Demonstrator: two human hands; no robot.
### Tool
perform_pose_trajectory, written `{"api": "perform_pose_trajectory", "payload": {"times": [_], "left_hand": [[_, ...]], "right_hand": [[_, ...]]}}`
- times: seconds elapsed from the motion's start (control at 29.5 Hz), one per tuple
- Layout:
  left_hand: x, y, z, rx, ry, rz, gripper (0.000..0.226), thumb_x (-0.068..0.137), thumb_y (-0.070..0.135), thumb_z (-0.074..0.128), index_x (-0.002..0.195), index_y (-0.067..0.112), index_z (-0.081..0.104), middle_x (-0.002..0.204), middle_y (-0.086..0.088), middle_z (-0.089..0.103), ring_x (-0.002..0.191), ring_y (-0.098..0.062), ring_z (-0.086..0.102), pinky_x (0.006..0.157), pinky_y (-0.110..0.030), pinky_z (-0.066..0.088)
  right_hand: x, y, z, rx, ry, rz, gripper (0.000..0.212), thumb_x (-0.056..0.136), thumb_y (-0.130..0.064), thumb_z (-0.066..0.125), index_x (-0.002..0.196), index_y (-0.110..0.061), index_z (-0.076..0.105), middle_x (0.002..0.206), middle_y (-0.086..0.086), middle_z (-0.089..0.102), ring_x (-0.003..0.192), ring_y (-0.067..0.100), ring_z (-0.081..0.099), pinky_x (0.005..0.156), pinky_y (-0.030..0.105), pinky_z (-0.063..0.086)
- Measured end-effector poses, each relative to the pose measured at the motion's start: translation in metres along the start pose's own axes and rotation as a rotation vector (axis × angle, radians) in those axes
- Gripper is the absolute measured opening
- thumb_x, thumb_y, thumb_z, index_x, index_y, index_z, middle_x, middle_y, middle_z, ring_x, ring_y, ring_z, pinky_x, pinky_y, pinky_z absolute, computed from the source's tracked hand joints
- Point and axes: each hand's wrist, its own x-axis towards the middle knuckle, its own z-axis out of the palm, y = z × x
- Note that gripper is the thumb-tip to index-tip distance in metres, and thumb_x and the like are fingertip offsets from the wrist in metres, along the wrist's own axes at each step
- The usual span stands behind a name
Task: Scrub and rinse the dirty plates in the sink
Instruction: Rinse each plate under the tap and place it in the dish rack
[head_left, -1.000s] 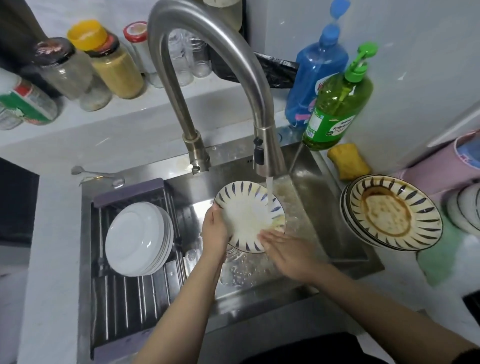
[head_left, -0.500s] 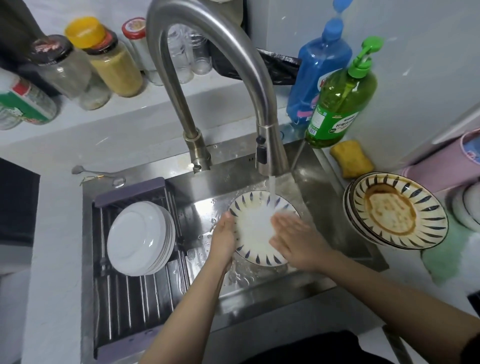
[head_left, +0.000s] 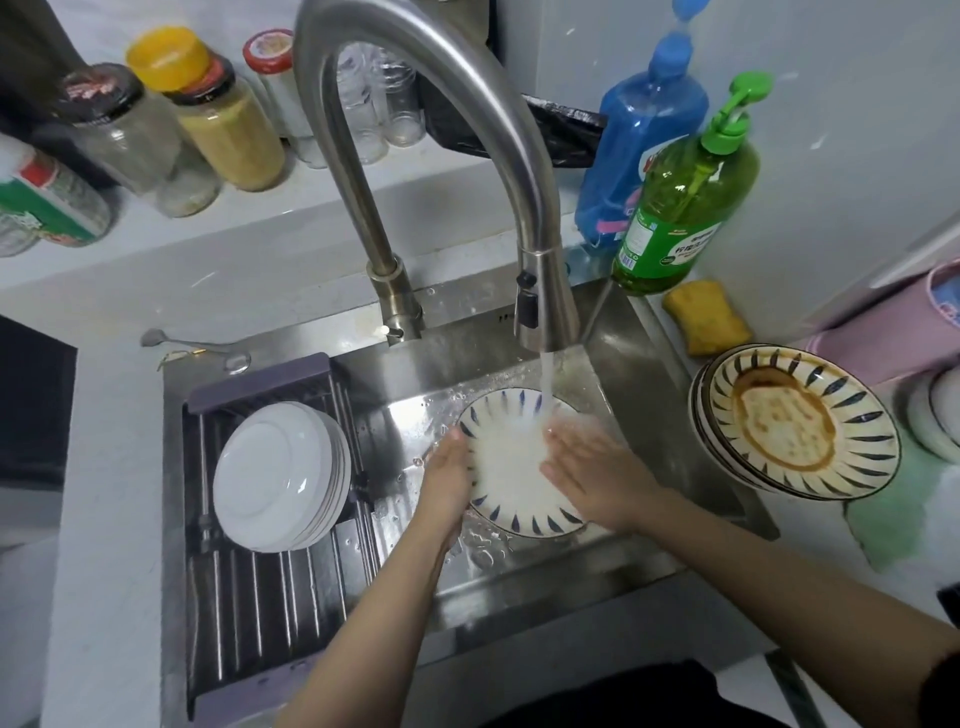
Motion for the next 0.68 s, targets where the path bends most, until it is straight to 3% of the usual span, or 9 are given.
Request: {"api": "perform_pose_trajectory", "payload": {"times": [0.1, 0.17, 0.24, 0.31, 0.37, 0.48, 0.58, 0.65, 0.68], "left_hand": [[-0.011, 0.003, 0.012, 0.046, -0.062, 0.032, 0.047, 0.102, 0.047, 0.029, 0.123, 0.019, 0.06, 0.114, -0.002, 0.066, 0.106, -0.019, 0.061, 0.097, -0.035, 0.048], [-0.01, 0.004, 0.012, 0.054, -0.075, 0.071, 0.049, 0.103, 0.045, 0.025, 0.126, 0.016, 0.058, 0.116, 0.0, 0.064, 0.11, -0.015, 0.06, 0.094, -0.027, 0.049], [-0.004, 0.005, 0.004, 0.008, -0.069, 0.078, 0.05, 0.104, 0.041, 0.025, 0.11, 0.01, 0.063, 0.105, -0.007, 0.069, 0.102, -0.019, 0.066, 0.088, -0.027, 0.052], [0.002, 0.007, -0.004, -0.048, -0.006, 0.075, 0.045, 0.104, 0.04, 0.028, 0.101, 0.013, 0.063, 0.095, -0.007, 0.069, 0.092, -0.021, 0.067, 0.083, -0.031, 0.053], [0.004, 0.008, -0.007, -0.061, 0.047, 0.075, 0.037, 0.103, 0.042, 0.03, 0.099, 0.023, 0.061, 0.094, -0.002, 0.067, 0.089, -0.019, 0.064, 0.083, -0.034, 0.052], [0.003, 0.007, -0.005, -0.054, 0.023, 0.051, 0.039, 0.102, 0.044, 0.031, 0.114, 0.021, 0.061, 0.106, -0.005, 0.068, 0.1, -0.024, 0.064, 0.094, -0.043, 0.051], [-0.005, 0.004, 0.004, 0.002, -0.011, 0.064, 0.035, 0.103, 0.041, 0.033, 0.11, 0.024, 0.063, 0.1, 0.0, 0.069, 0.098, -0.022, 0.065, 0.093, -0.041, 0.051], [-0.008, 0.005, 0.012, 0.065, -0.045, 0.079, 0.035, 0.102, 0.045, 0.032, 0.103, 0.031, 0.064, 0.106, -0.002, 0.07, 0.104, -0.022, 0.065, 0.097, -0.043, 0.049], [-0.01, 0.008, 0.014, 0.06, -0.057, 0.086, 0.036, 0.103, 0.045, 0.031, 0.105, 0.03, 0.064, 0.109, -0.004, 0.07, 0.106, -0.022, 0.065, 0.099, -0.044, 0.048]], "right_hand": [[0.029, -0.027, 0.007, 0.134, 0.051, 0.036, 0.103, 0.068, -0.074, -0.028, 0.153, -0.027, 0.005, 0.16, -0.002, 0.0, 0.146, 0.018, -0.015, 0.119, 0.043, -0.008], [0.031, -0.053, 0.011, 0.319, 0.023, -0.055, 0.081, 0.079, -0.074, -0.013, 0.15, -0.036, -0.005, 0.16, -0.006, -0.003, 0.147, 0.017, -0.009, 0.12, 0.043, -0.002], [0.016, -0.064, 0.009, 0.467, -0.048, -0.201, 0.069, 0.088, -0.069, -0.001, 0.15, -0.039, 0.005, 0.158, -0.015, 0.01, 0.146, 0.008, 0.004, 0.121, 0.037, 0.001], [-0.005, -0.05, 0.004, 0.415, -0.15, -0.31, 0.071, 0.09, -0.066, -0.003, 0.149, -0.035, 0.023, 0.154, -0.017, 0.022, 0.143, -0.001, 0.011, 0.12, 0.029, 0.004], [-0.023, -0.027, -0.002, 0.265, -0.135, -0.319, 0.08, 0.087, -0.067, -0.008, 0.147, -0.032, 0.033, 0.152, -0.015, 0.03, 0.142, -0.002, 0.015, 0.119, 0.024, 0.003], [-0.023, -0.001, -0.007, 0.031, 0.018, -0.196, 0.112, 0.068, -0.075, -0.031, 0.15, -0.025, 0.027, 0.155, -0.007, 0.028, 0.145, 0.01, 0.016, 0.118, 0.026, -0.002], [0.004, -0.003, -0.004, -0.059, 0.042, -0.08, 0.125, 0.057, -0.073, -0.042, 0.152, -0.016, 0.016, 0.16, 0.001, 0.014, 0.148, 0.019, 0.0, 0.119, 0.034, -0.006], [0.021, -0.021, 0.0, 0.081, 0.058, -0.104, 0.12, 0.062, -0.077, -0.034, 0.151, -0.018, 0.02, 0.159, 0.001, 0.015, 0.148, 0.018, -0.001, 0.12, 0.035, -0.004], [0.023, -0.034, 0.0, 0.175, 0.063, -0.166, 0.104, 0.072, -0.077, -0.022, 0.152, -0.022, 0.015, 0.16, -0.003, 0.012, 0.148, 0.016, 0.0, 0.12, 0.036, -0.002]]}}
